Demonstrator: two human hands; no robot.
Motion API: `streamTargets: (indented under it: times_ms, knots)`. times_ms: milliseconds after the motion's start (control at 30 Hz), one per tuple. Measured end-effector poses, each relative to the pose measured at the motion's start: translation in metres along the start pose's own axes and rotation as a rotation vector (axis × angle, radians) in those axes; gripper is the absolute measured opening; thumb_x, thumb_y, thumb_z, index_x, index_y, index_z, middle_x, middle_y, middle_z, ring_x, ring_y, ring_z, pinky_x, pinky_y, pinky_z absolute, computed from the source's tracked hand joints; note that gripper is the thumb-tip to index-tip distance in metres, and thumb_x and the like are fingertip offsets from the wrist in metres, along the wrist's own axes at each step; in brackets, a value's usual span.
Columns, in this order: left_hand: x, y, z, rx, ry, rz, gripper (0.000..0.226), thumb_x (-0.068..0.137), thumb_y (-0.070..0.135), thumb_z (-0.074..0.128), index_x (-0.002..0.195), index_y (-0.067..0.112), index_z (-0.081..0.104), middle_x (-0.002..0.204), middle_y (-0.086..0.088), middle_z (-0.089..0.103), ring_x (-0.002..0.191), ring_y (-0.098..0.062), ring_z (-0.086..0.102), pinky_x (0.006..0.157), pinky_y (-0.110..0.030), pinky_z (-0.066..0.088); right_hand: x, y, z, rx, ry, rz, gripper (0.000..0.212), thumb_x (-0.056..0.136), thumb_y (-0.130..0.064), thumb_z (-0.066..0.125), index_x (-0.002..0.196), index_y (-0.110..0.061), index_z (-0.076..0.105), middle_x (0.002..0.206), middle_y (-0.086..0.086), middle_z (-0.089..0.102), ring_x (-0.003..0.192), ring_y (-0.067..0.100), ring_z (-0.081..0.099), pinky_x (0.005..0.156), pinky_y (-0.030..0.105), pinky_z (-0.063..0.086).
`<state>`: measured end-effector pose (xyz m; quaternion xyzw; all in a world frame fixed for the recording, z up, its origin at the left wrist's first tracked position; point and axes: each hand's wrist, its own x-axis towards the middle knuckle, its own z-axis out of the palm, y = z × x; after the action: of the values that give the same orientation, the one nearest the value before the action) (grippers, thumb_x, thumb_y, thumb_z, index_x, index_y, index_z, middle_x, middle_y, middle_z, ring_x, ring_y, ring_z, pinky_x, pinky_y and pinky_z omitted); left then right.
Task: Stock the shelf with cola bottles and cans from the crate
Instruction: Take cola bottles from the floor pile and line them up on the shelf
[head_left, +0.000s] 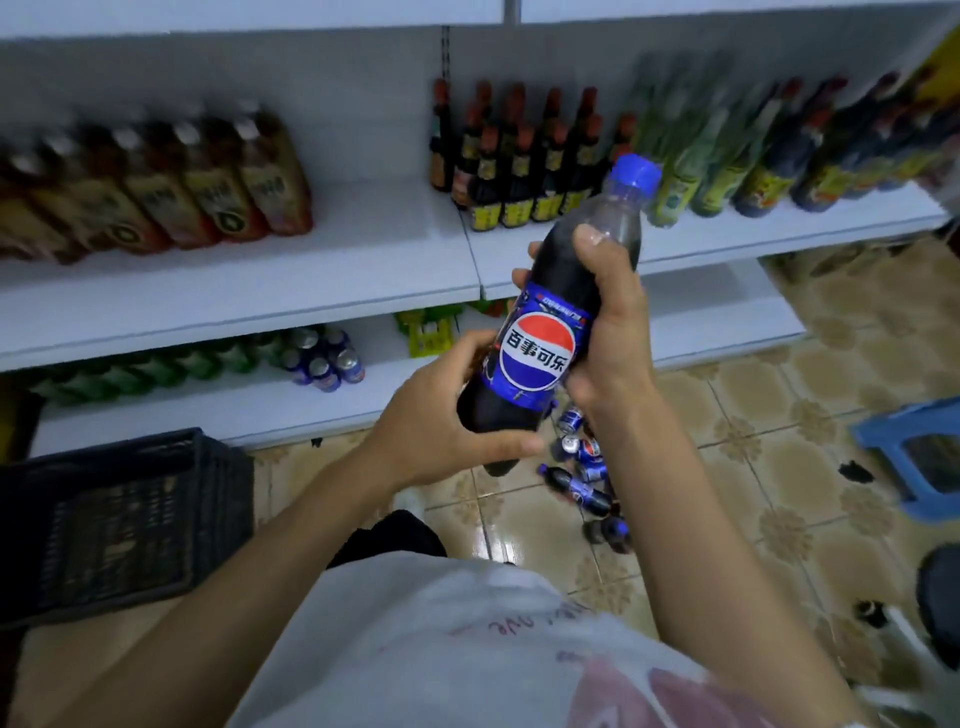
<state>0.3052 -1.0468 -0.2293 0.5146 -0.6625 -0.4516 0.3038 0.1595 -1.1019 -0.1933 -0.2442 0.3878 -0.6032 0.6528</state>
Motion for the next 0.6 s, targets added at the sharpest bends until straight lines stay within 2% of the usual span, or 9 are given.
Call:
streamTargets:
  times_ms: [67,167,367,500,600]
  knots:
    - [-0.009,0.001,-0.009,0.072,0.111,0.041,0.088,0.054,0.068,0.073,0.130,0.037,0.040,0.122,0.015,0.061,0.108,-0.004,0.060,0.092,-0.037,0.052,0.003,0.000,0.018,-0.025,-0.065,-0.001,0.087,0.056,-0.037,0.075,0.127,0.003,0.047,0.085,0.011,0.066,0.071,0.022,0.068,0.061,0.034,0.053]
    - [-0.013,-0.001,-0.025,0.036,0.291,0.116,0.084,0.062,0.059,0.074,0.133,0.026,0.045,0.119,0.010,0.065,0.106,-0.007,0.063,0.088,-0.039,0.054,0.007,0.004,0.052,-0.071,-0.163,-0.006,0.092,0.054,-0.035,0.080,0.128,0.007,0.045,0.084,0.014,0.063,0.067,0.023,0.066,0.059,0.033,0.053]
    - [-0.007,-0.009,-0.082,-0.113,0.547,0.143,0.075,0.065,0.043,0.078,0.131,0.023,0.048,0.116,0.008,0.066,0.104,-0.013,0.065,0.084,-0.041,0.056,0.033,0.013,0.137,-0.159,-0.384,-0.042,0.065,0.064,-0.033,0.073,0.117,-0.003,0.051,0.092,0.017,0.063,0.078,0.031,0.066,0.067,0.040,0.055]
    - [0.007,-0.016,-0.153,-0.115,0.700,0.189,0.069,0.061,0.046,0.076,0.124,0.036,0.048,0.112,0.013,0.067,0.099,-0.007,0.065,0.080,-0.028,0.056,0.064,0.026,0.218,-0.236,-0.514,-0.085,0.068,0.063,-0.034,0.074,0.119,-0.001,0.053,0.096,0.018,0.065,0.082,0.034,0.064,0.070,0.041,0.054]
    - [0.023,-0.020,-0.222,-0.082,0.775,0.255,0.067,0.062,0.044,0.074,0.122,0.037,0.047,0.109,0.020,0.066,0.099,-0.002,0.064,0.078,-0.014,0.051,0.088,0.033,0.285,-0.270,-0.615,-0.133,0.064,0.063,-0.035,0.073,0.116,-0.005,0.054,0.097,0.017,0.067,0.081,0.030,0.068,0.066,0.037,0.055]
